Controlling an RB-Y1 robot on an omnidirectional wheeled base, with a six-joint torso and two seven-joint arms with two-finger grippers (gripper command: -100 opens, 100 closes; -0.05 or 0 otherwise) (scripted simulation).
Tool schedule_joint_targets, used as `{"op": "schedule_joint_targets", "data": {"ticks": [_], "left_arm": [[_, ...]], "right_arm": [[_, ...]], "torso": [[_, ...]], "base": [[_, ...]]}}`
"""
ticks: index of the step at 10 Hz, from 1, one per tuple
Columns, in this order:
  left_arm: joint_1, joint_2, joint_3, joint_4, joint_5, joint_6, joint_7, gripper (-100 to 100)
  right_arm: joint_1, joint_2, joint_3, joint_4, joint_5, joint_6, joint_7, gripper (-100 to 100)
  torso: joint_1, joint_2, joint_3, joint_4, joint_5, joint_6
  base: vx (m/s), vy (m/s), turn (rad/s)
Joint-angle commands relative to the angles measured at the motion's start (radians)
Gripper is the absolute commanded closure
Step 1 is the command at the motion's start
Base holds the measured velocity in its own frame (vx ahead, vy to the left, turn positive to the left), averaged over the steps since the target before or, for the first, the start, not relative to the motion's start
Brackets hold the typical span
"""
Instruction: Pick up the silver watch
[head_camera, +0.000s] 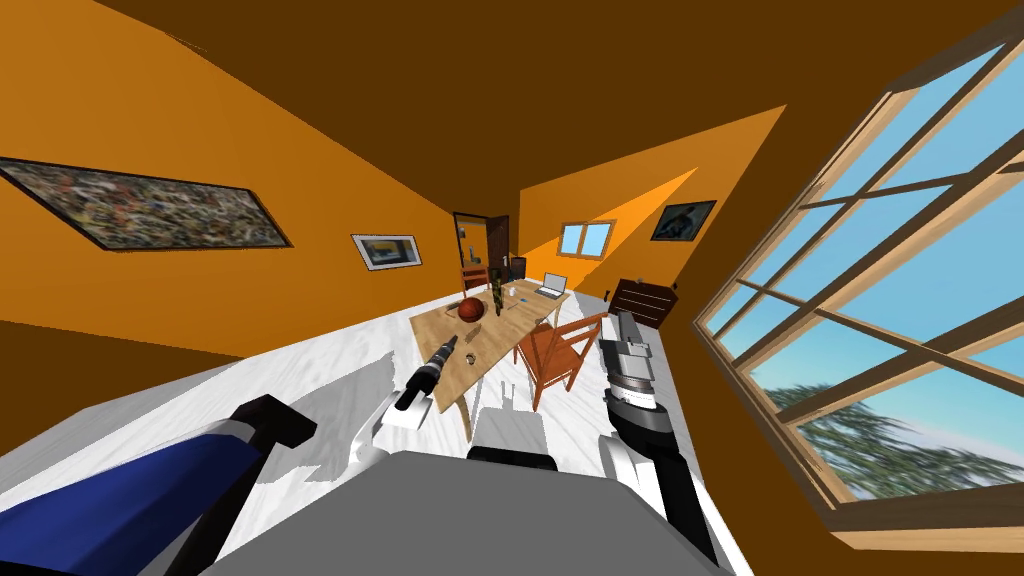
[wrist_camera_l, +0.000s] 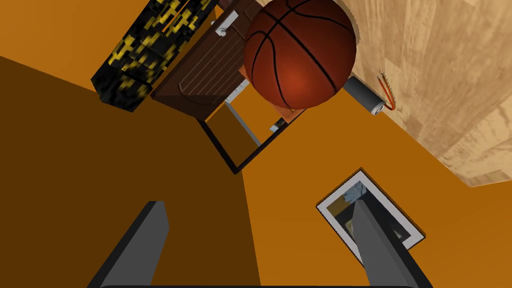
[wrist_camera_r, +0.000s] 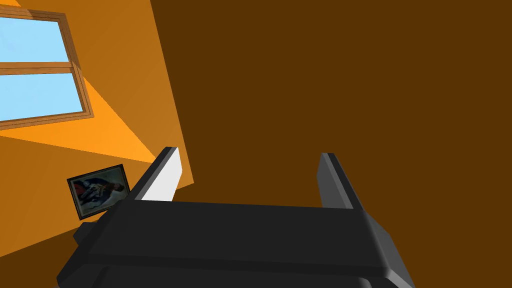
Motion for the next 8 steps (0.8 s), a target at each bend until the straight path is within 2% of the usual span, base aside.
{"op": "schedule_joint_targets", "data": {"ticks": [1, 2, 3, 4, 5, 7, 8], "left_arm": [[-0.025, 0.016, -0.005, 0.05, 0.003, 0.045, -0.019, -100], [-0.049, 0.028, -0.008, 0.077, 0.005, 0.074, -0.035, -100], [-0.049, 0.028, -0.008, 0.1, 0.005, 0.081, -0.035, -100], [-0.073, 0.04, -0.012, 0.132, 0.006, 0.117, -0.051, -100], [-0.073, 0.04, -0.012, 0.148, 0.006, 0.117, -0.051, -100], [-0.122, 0.066, -0.019, 0.225, 0.009, 0.177, -0.082, -100], [-0.122, 0.066, -0.019, 0.246, 0.009, 0.19, -0.082, -100]], "right_arm": [[0.0, 0.0, 0.0, 0.0, 0.0, 0.0, 0.0, 0], [0.0, 0.0, 0.0, 0.0, 0.0, 0.0, 0.0, 0], [0.0, 0.0, 0.0, 0.0, 0.0, 0.0, 0.0, 0], [0.0, 0.0, 0.0, 0.0, 0.0, 0.0, 0.0, 0], [0.0, 0.0, 0.0, 0.0, 0.0, 0.0, 0.0, 0], [0.0, 0.0, 0.0, 0.0, 0.0, 0.0, 0.0, 0], [0.0, 0.0, 0.0, 0.0, 0.0, 0.0, 0.0, 0]], "torso": [[0.0, 0.0, 0.0, 0.0, 0.0, 0.0], [-0.001, 0.001, 0.0, 0.0, 0.0, 0.0], [-0.002, 0.0, 0.0, 0.0, 0.0, 0.001], [0.0, 0.0, 0.0, 0.0, 0.0, 0.0], [0.001, 0.0, 0.0, 0.0, 0.0, 0.0], [0.002, 0.001, 0.0, 0.0, 0.0, 0.0], [-0.001, 0.0, 0.0, 0.0, 0.0, 0.0]], "base": [[0.011, -0.089, -0.051], [0.029, -0.117, -0.113], [0.034, -0.084, -0.037], [0.029, -0.068, -0.053], [0.019, -0.045, -0.035], [0.027, -0.08, -0.082], [0.028, -0.086, -0.036]]}}
